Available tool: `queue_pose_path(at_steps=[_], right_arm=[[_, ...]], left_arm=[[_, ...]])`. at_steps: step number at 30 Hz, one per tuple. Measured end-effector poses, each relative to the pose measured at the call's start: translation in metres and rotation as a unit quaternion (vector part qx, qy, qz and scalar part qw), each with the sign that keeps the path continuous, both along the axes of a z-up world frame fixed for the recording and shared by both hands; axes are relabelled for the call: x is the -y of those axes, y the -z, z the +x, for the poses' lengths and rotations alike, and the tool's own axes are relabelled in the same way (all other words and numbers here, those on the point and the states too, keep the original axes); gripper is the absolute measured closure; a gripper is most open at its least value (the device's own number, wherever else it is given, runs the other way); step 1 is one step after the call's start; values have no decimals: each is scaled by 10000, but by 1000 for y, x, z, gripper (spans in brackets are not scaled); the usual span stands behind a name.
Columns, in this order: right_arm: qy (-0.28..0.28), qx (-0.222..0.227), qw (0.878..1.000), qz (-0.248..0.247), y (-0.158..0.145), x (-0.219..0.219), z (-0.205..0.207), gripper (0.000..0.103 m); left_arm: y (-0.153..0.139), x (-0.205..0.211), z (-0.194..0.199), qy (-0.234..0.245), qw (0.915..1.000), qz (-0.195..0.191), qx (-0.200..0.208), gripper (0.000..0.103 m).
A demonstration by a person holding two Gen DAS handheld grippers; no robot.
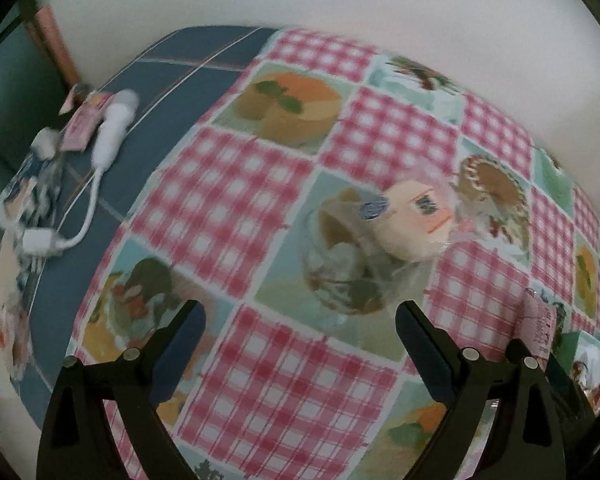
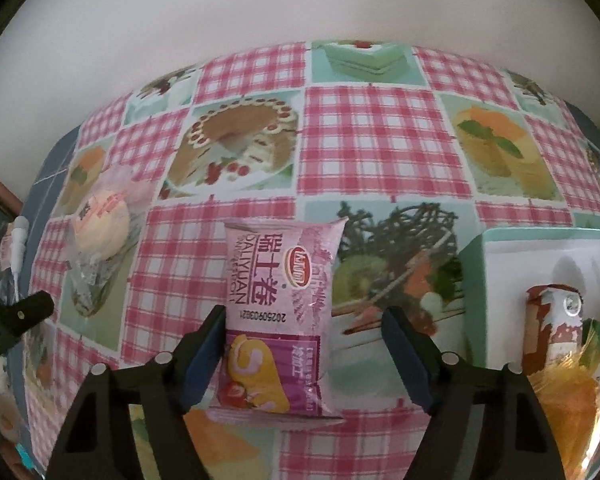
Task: Organize snacks
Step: 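Grasp round bun in clear wrap with left tool while right tool grasps pink swiss roll packet, then carry bun and swiss roll packet over the tray and lower them in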
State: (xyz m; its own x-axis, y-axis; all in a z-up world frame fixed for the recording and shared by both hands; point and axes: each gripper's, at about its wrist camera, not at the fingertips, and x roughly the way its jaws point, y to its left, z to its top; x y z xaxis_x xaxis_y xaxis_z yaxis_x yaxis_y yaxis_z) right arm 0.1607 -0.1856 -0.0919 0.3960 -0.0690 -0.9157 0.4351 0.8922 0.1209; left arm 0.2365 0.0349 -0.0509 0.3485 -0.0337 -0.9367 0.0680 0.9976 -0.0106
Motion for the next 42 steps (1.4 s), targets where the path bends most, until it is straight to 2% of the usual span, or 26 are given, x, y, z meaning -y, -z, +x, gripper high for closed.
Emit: queue_pose_path(at_steps=[4,6,8,11,19,26,30,34,39,42], right_arm=[[38,40,10000,-62,-2,5,-4,31],[-11,75,10000,-52,-3,9,-5,33],[-55,114,9999,-49,-5,10,-9,40],[-143,164,9997,-79,-8,12,-13,47],[-264,238,9994,-43,-2,4,1,53],[-322,277,9991,-16,-2,4,0,53],[-334,280,9990,-35,-2,4,-1,53],[-395,259,9989,-34,-2,0,0,53],[-463,240,9986,-1,-2,-3,1,55],[-494,225,9985,13,-2,-3,1,55]], left_arm=[[-2,14,5,249,9996,80,103,7],[-3,26,10,552,9982,171,132,7],[-6,39,14,939,9945,392,232,7],[-10,52,24,1269,9894,578,401,7],[9,87,46,2136,9744,666,213,7],[24,95,56,2250,9729,492,183,7],[30,100,54,2246,9717,695,236,7],[36,103,54,2158,9741,659,148,9],[40,103,52,2097,9747,765,137,44],[40,97,50,2000,9775,651,127,45]])
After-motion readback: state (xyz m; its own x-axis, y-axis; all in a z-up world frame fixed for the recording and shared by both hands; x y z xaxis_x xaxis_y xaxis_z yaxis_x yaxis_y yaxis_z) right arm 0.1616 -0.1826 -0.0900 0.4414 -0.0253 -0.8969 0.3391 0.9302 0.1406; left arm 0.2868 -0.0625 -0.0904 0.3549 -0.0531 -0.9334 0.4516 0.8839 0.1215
